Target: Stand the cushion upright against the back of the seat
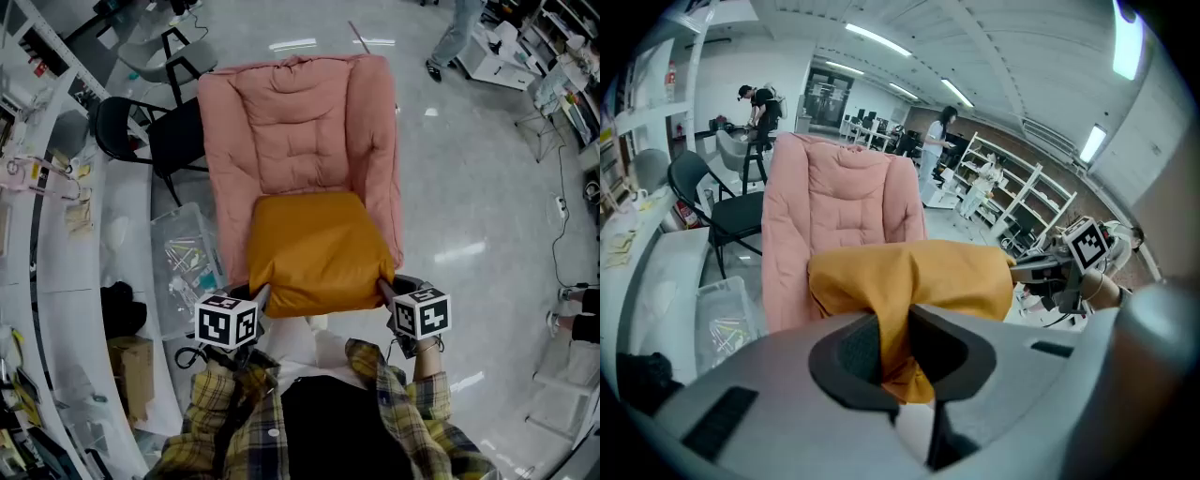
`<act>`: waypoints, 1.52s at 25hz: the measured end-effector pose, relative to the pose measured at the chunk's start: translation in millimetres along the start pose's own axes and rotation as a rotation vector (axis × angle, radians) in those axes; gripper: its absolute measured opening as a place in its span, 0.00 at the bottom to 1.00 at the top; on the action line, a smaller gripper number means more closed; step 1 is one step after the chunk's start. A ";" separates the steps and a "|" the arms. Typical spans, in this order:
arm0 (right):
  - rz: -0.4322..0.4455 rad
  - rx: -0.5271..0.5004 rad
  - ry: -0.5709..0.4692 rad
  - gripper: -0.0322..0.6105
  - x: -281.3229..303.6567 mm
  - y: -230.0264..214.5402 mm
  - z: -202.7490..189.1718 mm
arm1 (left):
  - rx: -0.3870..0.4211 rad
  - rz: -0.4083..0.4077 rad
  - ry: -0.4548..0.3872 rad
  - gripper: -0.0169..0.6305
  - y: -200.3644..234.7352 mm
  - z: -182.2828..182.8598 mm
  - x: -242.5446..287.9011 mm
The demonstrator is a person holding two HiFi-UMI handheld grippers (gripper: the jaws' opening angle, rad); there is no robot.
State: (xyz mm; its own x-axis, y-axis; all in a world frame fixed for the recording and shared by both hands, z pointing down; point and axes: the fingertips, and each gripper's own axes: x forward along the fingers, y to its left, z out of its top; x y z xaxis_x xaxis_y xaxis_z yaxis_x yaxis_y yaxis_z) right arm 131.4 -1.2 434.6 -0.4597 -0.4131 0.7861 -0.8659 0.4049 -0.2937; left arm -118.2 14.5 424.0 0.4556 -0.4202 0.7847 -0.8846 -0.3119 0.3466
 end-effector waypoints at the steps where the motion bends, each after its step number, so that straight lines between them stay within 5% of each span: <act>1: -0.002 -0.005 -0.001 0.11 -1.2 -0.7 4.0 | -0.006 0.002 -0.008 0.11 -0.5 3.4 -0.5; 14: -0.004 -0.030 -0.046 0.11 21.2 -14.4 87.2 | -0.058 -0.026 -0.081 0.12 28.5 69.1 12.5; 22: -0.010 -0.019 -0.051 0.11 57.8 -34.3 154.9 | -0.084 -0.050 -0.070 0.14 63.6 132.7 40.4; 31: -0.039 -0.007 -0.006 0.12 103.0 -65.4 232.7 | 0.002 -0.068 0.004 0.19 98.4 209.5 74.4; 38: -0.046 0.023 -0.075 0.14 128.4 -80.4 278.7 | -0.029 -0.083 -0.015 0.23 126.5 251.1 91.8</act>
State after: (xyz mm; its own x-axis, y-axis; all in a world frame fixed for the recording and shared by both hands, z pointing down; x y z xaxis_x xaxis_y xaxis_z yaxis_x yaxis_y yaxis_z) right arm 87.1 -314.1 407.6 -0.4320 -0.4914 0.7563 -0.8905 0.3653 -0.2713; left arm -163.4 -277.4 410.9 0.5288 -0.4064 0.7451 -0.8461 -0.3213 0.4253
